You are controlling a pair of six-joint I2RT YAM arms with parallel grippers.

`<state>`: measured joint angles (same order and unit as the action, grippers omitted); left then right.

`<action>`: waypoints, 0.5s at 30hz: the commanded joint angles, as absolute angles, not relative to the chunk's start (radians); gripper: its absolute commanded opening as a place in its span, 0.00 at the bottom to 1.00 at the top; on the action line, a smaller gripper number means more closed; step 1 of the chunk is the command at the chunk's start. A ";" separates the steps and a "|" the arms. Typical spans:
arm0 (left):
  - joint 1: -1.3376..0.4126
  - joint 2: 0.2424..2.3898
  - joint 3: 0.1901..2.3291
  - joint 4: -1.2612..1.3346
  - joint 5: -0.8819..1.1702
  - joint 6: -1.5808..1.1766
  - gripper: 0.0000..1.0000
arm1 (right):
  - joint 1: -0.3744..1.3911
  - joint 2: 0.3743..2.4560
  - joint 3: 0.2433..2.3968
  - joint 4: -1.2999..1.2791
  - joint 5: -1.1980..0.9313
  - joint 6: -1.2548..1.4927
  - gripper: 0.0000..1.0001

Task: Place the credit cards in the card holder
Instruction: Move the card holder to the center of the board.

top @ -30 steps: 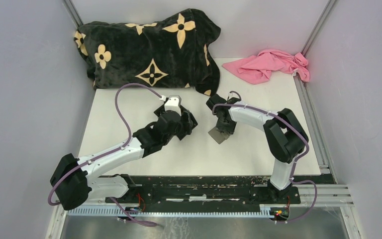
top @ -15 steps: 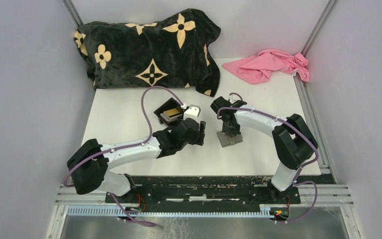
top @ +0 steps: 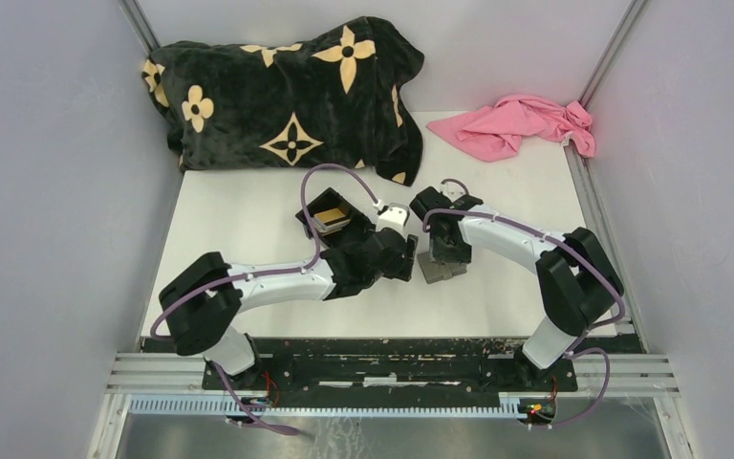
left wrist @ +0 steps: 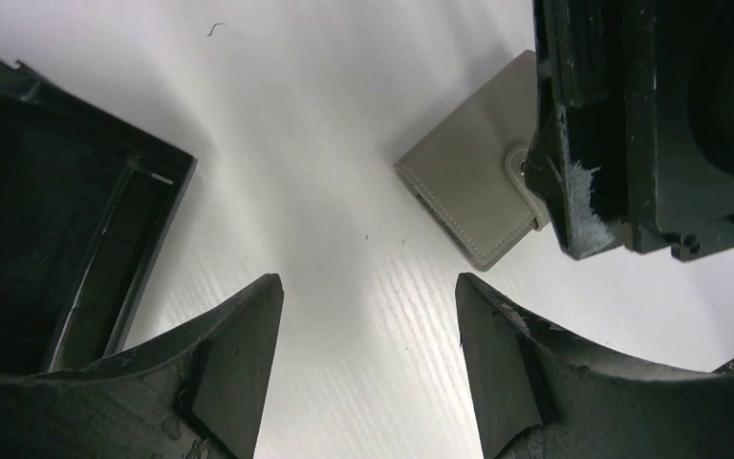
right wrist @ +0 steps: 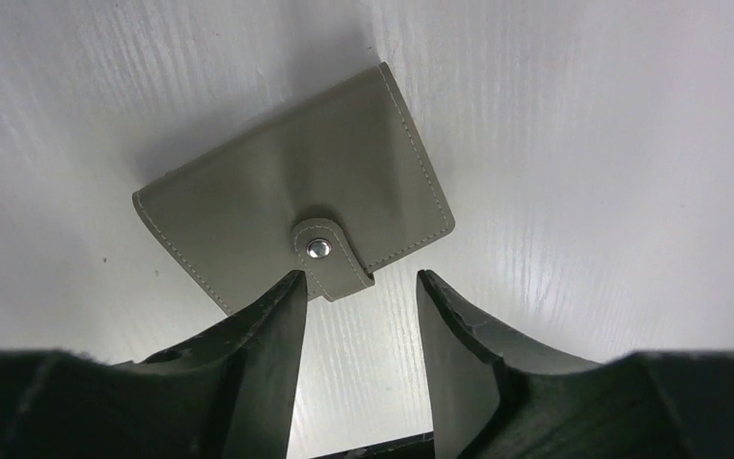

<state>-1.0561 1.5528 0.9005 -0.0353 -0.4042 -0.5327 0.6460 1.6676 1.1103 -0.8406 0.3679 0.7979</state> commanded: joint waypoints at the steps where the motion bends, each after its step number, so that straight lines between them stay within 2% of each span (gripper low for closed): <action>1: -1.061 1.602 0.974 0.024 -0.387 -0.529 0.74 | 0.644 1.614 1.144 -0.866 0.380 0.782 0.54; 5: -1.061 1.630 0.982 0.045 -0.388 -0.512 0.74 | 0.644 1.538 1.083 -0.865 0.385 0.828 0.51; 11: -1.058 1.674 1.014 0.071 -0.403 -0.451 0.73 | 0.644 1.468 0.981 -0.859 0.398 0.888 0.36; 15: -1.054 1.727 1.053 0.081 -0.399 -0.422 0.73 | 0.643 1.481 0.958 -0.857 0.397 0.915 0.30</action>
